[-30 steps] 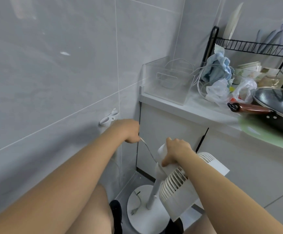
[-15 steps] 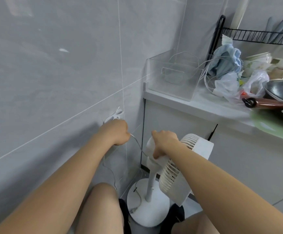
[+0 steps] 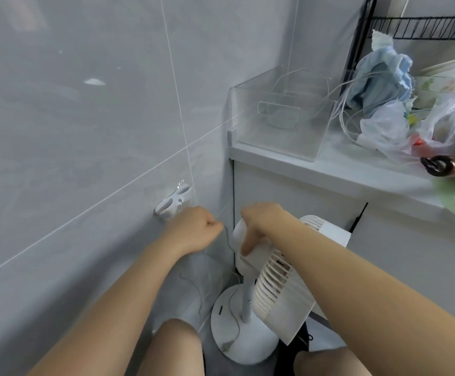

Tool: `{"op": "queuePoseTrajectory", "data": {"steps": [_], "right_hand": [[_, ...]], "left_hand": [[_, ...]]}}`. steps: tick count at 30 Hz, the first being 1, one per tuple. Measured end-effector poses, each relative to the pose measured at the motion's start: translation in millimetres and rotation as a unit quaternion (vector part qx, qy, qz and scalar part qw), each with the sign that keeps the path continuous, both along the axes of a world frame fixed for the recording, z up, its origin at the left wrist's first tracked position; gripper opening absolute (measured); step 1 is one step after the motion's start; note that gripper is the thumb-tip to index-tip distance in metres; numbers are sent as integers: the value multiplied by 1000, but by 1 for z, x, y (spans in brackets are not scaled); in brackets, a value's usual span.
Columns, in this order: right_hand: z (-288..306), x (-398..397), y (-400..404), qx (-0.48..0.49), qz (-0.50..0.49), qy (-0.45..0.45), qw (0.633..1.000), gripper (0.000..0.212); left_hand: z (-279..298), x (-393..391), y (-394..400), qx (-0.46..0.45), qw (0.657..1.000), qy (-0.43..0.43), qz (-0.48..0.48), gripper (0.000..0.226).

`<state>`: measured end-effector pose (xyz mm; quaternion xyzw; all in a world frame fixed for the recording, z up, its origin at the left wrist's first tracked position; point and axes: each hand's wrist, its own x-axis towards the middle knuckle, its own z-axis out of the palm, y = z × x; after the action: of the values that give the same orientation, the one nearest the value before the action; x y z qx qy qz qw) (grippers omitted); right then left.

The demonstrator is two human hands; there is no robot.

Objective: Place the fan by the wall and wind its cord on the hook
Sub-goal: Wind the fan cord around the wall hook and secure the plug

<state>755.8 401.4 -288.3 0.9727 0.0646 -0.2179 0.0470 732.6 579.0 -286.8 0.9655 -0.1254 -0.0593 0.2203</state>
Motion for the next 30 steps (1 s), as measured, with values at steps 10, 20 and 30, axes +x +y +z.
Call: {"op": "queuePoseTrajectory", "data": {"steps": [10, 20, 30], "right_hand": [[-9, 74, -27, 10, 42, 85, 995, 71], [-8, 38, -8, 22, 62, 34, 997, 86], [20, 42, 39, 126, 115, 8, 985, 20]], "left_hand": [[-40, 65, -22, -225, 969, -45, 87, 35], [-12, 26, -9, -60, 990, -107, 77, 41], [6, -19, 20, 21, 993, -48, 108, 33]]}}
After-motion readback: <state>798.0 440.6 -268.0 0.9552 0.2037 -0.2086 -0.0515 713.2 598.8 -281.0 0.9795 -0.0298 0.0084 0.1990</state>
